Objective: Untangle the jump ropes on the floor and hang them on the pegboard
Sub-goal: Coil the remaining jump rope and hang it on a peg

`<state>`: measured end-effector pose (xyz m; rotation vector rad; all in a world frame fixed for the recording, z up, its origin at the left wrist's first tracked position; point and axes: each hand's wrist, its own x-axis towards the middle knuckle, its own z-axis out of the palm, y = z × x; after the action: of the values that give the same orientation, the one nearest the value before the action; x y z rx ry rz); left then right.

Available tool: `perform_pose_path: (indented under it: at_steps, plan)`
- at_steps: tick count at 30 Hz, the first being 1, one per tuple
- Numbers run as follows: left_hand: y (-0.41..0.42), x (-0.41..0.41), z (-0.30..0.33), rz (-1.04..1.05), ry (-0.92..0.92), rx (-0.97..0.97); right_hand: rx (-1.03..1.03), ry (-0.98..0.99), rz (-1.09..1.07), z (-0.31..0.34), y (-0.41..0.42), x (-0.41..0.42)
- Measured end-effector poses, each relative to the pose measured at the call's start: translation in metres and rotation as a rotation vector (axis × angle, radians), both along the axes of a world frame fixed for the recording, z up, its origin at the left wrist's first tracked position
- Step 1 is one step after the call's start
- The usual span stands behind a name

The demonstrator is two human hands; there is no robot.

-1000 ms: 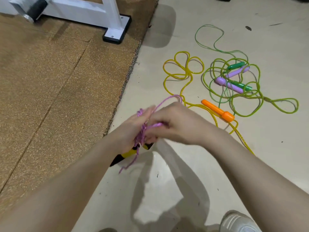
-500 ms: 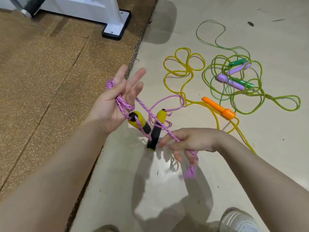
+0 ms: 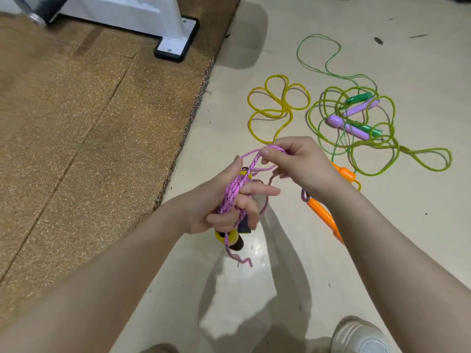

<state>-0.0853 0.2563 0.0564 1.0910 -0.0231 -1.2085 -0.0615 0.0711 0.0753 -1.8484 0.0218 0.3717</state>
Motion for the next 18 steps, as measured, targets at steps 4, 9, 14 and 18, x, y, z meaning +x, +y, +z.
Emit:
perform_pose_path:
  at_steps: [4,9,14,18]
  plan:
    - [0.012,0.002,-0.003,0.128,-0.022,-0.313,0.454,0.408,0.169,-0.023,-0.018,-0.007]
    - [0.01,0.003,-0.004,0.753,0.126,-0.294,0.834,0.717,0.317,-0.03,-0.028,-0.015]
    - [0.012,0.009,-0.02,0.99,0.083,-0.018,0.506,0.699,0.106,-0.03,-0.017,-0.016]
    - [0.018,0.012,-0.03,0.817,-0.202,0.455,0.411,0.559,0.109,-0.033,-0.02,-0.019]
